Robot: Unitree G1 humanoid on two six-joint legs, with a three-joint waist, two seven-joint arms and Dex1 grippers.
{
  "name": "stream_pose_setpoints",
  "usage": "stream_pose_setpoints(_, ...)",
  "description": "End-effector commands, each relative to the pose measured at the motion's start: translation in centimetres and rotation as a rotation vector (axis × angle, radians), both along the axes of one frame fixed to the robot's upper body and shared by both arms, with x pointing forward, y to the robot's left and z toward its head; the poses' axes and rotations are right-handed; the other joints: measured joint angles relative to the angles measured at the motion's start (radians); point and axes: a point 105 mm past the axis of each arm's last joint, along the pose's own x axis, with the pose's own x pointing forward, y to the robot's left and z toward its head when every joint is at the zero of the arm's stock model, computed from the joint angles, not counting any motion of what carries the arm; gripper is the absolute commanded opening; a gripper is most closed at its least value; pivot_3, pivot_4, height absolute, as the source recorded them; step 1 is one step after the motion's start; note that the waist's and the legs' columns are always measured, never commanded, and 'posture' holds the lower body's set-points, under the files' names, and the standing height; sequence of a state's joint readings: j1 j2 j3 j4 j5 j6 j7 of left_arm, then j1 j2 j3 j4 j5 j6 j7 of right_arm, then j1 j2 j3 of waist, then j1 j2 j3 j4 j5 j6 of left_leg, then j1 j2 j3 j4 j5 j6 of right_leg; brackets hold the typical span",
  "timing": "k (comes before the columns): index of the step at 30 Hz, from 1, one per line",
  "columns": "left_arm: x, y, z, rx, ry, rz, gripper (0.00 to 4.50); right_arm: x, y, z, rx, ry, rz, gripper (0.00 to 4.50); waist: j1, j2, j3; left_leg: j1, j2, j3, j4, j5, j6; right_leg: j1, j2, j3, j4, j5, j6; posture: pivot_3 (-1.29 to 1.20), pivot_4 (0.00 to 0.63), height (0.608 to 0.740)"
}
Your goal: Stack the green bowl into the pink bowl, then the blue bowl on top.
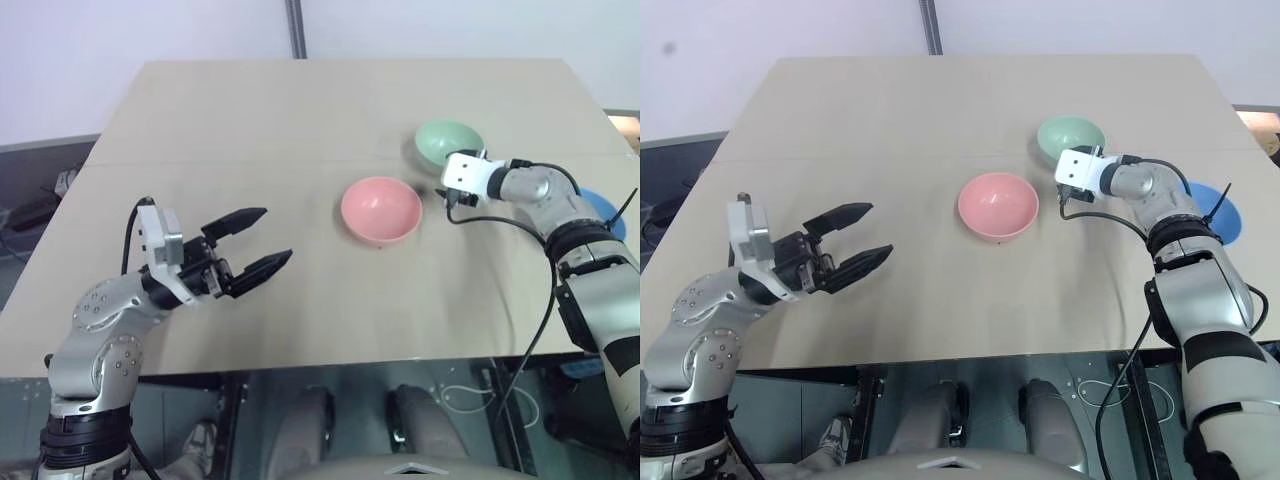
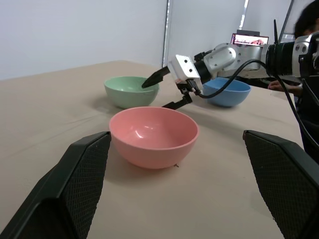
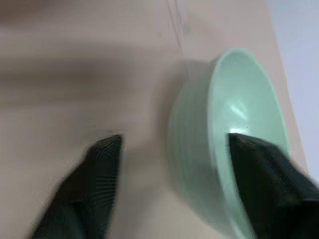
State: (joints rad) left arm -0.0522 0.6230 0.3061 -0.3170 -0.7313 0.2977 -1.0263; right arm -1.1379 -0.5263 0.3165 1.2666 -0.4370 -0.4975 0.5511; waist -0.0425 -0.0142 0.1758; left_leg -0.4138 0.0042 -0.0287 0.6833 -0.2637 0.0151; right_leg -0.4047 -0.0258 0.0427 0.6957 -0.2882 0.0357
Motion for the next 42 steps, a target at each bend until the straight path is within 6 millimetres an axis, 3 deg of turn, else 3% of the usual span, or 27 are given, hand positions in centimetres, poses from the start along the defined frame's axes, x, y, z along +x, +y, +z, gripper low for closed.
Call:
stream_pose_setpoints(1, -0.7, 0.0, 1.2, 0.016, -0.061, 0.01, 4.5, 0.6, -0.1, 1.9, -0.019, -0.072, -0.021, 2.09, 0.0, 0.0, 0.0, 0.0, 0.0, 0.0, 0.0, 0.0, 0.0, 0.0, 0.0, 0.0, 0.0, 0.0, 0.0, 0.0, 0.15, 0.74)
stream_pose_setpoints(6, -0.8, -0.1, 1.1, 0.019, -0.057, 0.016, 4.5, 0.9, -0.1, 2.9, -0.049, -0.144, -0.02, 0.04, 0.0, 0.0, 0.0, 0.0, 0.0, 0.0, 0.0, 0.0, 0.0, 0.0, 0.0, 0.0, 0.0, 0.0, 0.0, 0.0, 0.15, 0.74)
stream_pose_setpoints(12, -0.5, -0.4, 0.9, 0.017, -0.054, 0.011, 4.5, 0.6, 0.1, 4.7, -0.07, -0.215, 0.031, 0.04, 0.0, 0.0, 0.0, 0.0, 0.0, 0.0, 0.0, 0.0, 0.0, 0.0, 0.0, 0.0, 0.0, 0.0, 0.0, 0.0, 0.15, 0.74)
stream_pose_setpoints(15, -0.3, -0.5, 0.9, 0.015, -0.055, 0.007, 4.5, -0.1, 1.5, 6.9, 0.111, -0.185, 0.117, 0.04, 0.0, 0.0, 0.0, 0.0, 0.0, 0.0, 0.0, 0.0, 0.0, 0.0, 0.0, 0.0, 0.0, 0.0, 0.0, 0.0, 0.15, 0.74)
stream_pose_setpoints(17, -0.2, -0.5, 0.9, 0.014, -0.056, 0.005, 4.5, -1.9, 3.6, 7.6, 0.248, -0.074, 0.259, 0.04, -0.002, 0.0, 0.0, 0.0, 0.0, 0.0, 0.0, 0.0, 0.0, 0.0, 0.0, 0.0, 0.0, 0.0, 0.0, 0.0, 0.15, 0.74)
stream_pose_setpoints(20, -0.1, -0.4, 0.8, 0.013, -0.055, 0.001, 4.5, -6.6, 6.4, 7.7, 0.348, 0.089, 0.45, 0.04, 0.001, 0.0, 0.0, 0.0, 0.001, -0.003, -0.001, -0.003, 0.004, 0.001, 0.0, 0.0, -0.001, 0.0, 0.0, 0.0, 0.15, 0.74)
stream_pose_setpoints(25, 0.2, -0.5, 0.7, 0.015, -0.051, -0.011, 4.5, -11.8, 9.1, 6.0, 0.358, 0.281, 0.532, 0.04, 0.018, 0.001, 0.001, -0.002, 0.0, -0.005, -0.002, -0.003, 0.005, 0.0, -0.002, -0.002, -0.001, 0.0, 0.0, 0.0, 0.15, 0.74)
stream_pose_setpoints(29, 0.6, -0.8, 0.7, 0.017, -0.058, -0.033, 4.5, -11.7, 9.0, 4.1, 0.303, 0.323, 0.47, 1.54, 0.024, 0.001, 0.0, 0.0, -0.001, -0.005, -0.001, -0.003, 0.005, 0.001, -0.002, -0.002, 0.0, 0.0, 0.0, 0.0, 0.15, 0.74)
stream_pose_setpoints(32, 0.8, -0.9, 0.8, 0.021, -0.062, -0.043, 4.5, -10.9, 8.4, 5.7, 0.339, 0.223, 0.404, 2.98, 0.027, 0.001, 0.0, 0.001, -0.001, -0.005, 0.0, -0.003, 0.005, 0.002, -0.002, -0.003, 0.0, 0.0, 0.0, 0.0, 0.15, 0.74)
stream_pose_setpoints(36, 0.9, -1.4, 0.7, 0.02, -0.065, -0.064, 4.5, -11.1, 5.1, 8.6, 0.446, 0.146, 0.286, 2.98, 0.034, 0.001, 0.0, -0.001, -0.001, -0.005, 0.0, -0.003, 0.004, 0.0, -0.002, -0.002, -0.001, 0.0, 0.0, 0.0, 0.15, 0.74)
stream_pose_setpoints(39, 0.7, -2.1, 0.8, 0.015, -0.073, -0.098, 4.5, -11.6, 0.6, 9.1, 0.488, 0.1, 0.106, 2.98, 0.04, 0.0, 0.0, -0.003, -0.002, -0.005, -0.001, -0.003, 0.004, 0.0, -0.003, -0.003, -0.003, 0.0, 0.0, 0.0, 0.15, 0.74)
stream_pose_setpoints(42, 0.5, -2.9, 1.0, 0.012, -0.081, -0.151, 4.5, -12.0, -4.9, 8.5, 0.518, 0.051, -0.139, 2.98, 0.043, 0.0, 0.0, -0.003, -0.002, -0.005, -0.001, -0.003, 0.005, 0.001, -0.004, -0.003, -0.005, 0.0, 0.0, 0.0, 0.15, 0.74)
